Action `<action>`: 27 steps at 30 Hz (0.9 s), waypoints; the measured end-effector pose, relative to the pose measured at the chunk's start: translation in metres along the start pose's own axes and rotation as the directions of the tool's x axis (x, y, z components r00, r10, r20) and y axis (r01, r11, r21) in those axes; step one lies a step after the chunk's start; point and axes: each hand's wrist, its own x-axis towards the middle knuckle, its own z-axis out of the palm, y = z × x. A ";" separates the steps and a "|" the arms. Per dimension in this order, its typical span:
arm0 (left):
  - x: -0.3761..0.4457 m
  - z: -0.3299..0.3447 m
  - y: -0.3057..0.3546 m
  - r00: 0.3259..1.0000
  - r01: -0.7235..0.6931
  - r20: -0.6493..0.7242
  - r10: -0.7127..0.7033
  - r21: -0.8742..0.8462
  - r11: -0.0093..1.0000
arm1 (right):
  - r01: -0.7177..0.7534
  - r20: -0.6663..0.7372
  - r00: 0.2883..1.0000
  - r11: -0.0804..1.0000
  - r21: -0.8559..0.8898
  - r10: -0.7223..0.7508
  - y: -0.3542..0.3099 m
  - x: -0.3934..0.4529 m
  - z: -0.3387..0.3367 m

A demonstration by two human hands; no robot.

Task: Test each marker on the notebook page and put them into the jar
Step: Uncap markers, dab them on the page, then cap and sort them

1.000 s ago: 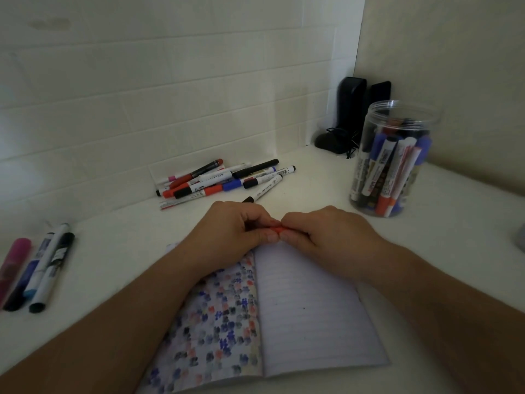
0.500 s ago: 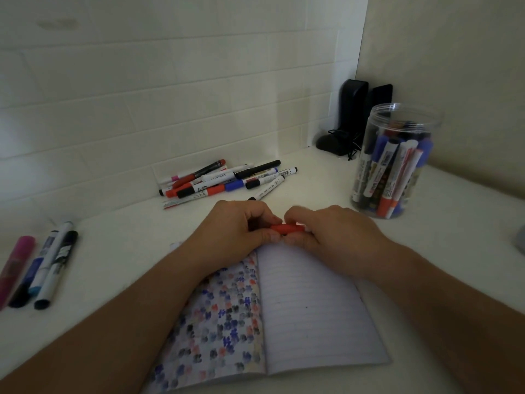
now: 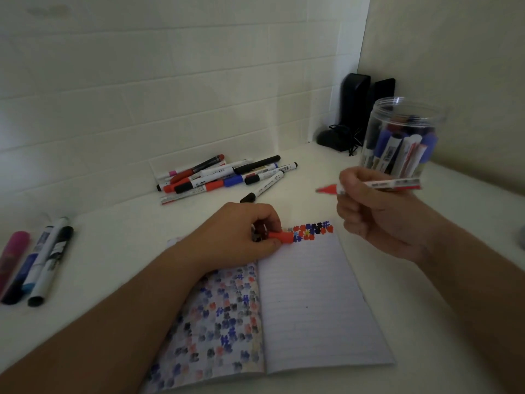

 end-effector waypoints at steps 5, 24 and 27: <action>0.003 0.000 -0.001 0.999 0.001 0.036 -0.002 0.032 0.999 | -0.009 -0.036 0.999 0.962 -0.272 0.000 0.015 0.007 0.010; 0.005 0.005 -0.007 0.998 -0.011 0.062 0.010 0.010 1.000 | -0.066 -0.309 0.937 0.786 -0.615 -0.163 0.035 0.019 0.004; 0.006 0.005 -0.007 0.998 -0.006 0.062 0.006 -0.004 1.000 | -0.070 -0.308 0.939 0.791 -0.608 -0.154 0.035 0.020 0.003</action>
